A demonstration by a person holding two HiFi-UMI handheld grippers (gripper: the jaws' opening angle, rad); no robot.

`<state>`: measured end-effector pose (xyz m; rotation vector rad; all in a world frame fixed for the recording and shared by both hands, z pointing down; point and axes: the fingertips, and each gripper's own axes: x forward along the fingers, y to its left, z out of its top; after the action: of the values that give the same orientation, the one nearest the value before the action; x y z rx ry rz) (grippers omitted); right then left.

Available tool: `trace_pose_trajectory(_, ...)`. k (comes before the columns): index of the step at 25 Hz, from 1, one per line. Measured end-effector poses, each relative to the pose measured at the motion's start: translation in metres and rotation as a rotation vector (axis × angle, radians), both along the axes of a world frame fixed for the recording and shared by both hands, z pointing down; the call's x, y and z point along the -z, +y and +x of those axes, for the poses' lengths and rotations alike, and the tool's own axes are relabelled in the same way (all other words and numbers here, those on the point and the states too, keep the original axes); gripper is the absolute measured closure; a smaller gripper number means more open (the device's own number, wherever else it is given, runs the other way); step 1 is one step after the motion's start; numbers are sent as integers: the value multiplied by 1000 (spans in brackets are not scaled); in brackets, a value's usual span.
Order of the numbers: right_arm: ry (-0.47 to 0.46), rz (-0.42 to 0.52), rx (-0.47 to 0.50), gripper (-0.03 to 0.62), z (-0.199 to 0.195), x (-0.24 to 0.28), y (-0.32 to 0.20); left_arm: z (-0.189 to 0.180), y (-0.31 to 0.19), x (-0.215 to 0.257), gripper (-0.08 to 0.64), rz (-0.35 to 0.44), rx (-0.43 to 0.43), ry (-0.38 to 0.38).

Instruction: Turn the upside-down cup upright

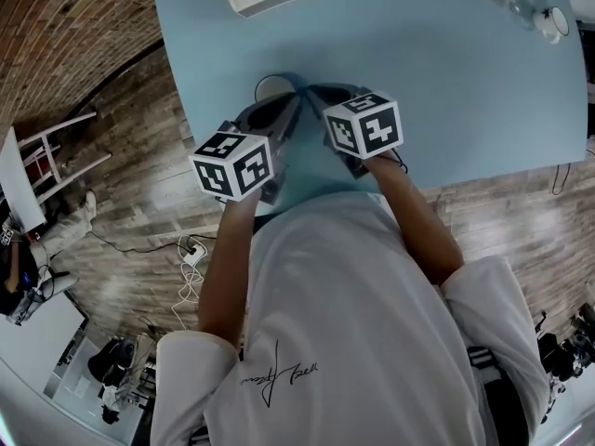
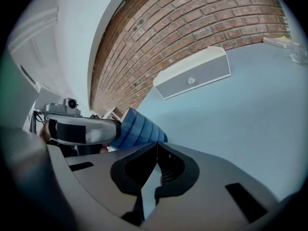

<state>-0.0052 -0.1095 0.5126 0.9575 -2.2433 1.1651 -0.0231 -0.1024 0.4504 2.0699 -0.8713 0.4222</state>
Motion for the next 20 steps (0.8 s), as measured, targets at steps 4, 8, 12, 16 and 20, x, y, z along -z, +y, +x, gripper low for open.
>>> trace_pose_trajectory(4,-8,3,-5,571,2,1,0,6,-4,-1,538,19,-23,-46)
trace_pose_trajectory(8,-12,5,-9,571,4,3,1,8,-5,0,539,23,-27,-66)
trace_pose_trajectory(12,-12,11,-10,571,6,4,1,10,-6,-1,540,21,-15,-61)
trace_pose_trajectory(16,-10,14,-17,571,12,5,2,12,-8,0,540,17,20,-46)
trace_pose_trajectory(20,-7,21,-19,571,14,8,2,9,-10,2,540,19,39,-39)
